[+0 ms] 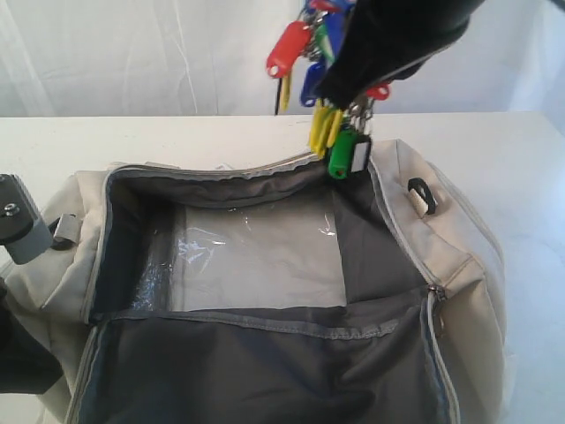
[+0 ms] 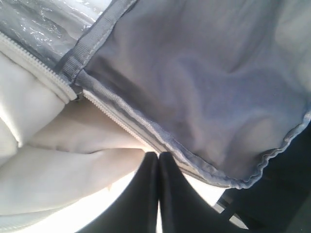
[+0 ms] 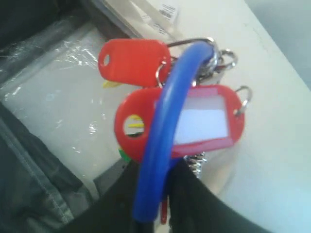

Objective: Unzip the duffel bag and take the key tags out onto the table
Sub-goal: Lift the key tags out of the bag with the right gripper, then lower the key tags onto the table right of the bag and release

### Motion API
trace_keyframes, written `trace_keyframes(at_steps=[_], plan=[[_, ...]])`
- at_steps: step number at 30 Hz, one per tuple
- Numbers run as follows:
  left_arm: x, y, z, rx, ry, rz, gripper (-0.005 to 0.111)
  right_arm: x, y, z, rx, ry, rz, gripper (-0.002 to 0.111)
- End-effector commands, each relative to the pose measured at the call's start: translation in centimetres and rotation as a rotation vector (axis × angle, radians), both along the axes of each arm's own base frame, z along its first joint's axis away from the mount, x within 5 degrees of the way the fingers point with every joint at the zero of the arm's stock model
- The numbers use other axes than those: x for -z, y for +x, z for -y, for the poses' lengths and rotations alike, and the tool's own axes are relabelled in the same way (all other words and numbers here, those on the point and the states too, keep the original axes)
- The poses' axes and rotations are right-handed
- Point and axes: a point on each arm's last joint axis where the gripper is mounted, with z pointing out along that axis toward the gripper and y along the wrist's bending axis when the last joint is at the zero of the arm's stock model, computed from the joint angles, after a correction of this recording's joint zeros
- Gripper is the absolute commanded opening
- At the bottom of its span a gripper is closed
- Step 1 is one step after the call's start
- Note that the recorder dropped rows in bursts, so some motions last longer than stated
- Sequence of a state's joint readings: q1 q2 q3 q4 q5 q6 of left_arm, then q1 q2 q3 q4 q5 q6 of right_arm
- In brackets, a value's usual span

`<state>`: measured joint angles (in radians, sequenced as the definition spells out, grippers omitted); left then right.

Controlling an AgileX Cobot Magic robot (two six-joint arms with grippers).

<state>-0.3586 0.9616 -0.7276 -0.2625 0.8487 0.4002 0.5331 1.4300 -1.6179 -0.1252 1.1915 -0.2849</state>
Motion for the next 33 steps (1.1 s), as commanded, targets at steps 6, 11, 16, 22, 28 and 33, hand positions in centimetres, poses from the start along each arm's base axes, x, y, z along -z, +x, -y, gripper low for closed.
trace_keyframes(at_steps=[6, 11, 16, 22, 28, 33], plan=[[0.1, -0.3, 0.0, 0.009, -0.007, -0.013, 0.000, -0.2, -2.8, 7.1, 0.225, -0.049, 0.060, 0.000], [0.1, -0.3, 0.0, 0.009, -0.007, -0.013, 0.000, 1.8, -2.5, 10.1, 0.371, -0.064, 0.064, 0.000], [-0.7, -0.5, 0.0, 0.017, -0.014, 0.002, 0.000, 5.6, -1.2, 12.3, 0.466, -0.068, 0.022, 0.000], [-2.2, -1.3, -0.4, 0.000, -0.063, 0.131, 0.000, 10.2, 1.2, 14.1, 0.555, -0.018, -0.038, 0.000], [-2.4, -1.6, -0.5, 0.015, -0.065, 0.161, 0.000, 15.9, 3.9, 15.2, 0.640, -0.015, -0.173, 0.000], [-2.4, -1.6, -0.5, 0.015, -0.065, 0.161, 0.000, 19.6, 5.2, 15.1, 0.634, -0.033, -0.264, 0.000]])
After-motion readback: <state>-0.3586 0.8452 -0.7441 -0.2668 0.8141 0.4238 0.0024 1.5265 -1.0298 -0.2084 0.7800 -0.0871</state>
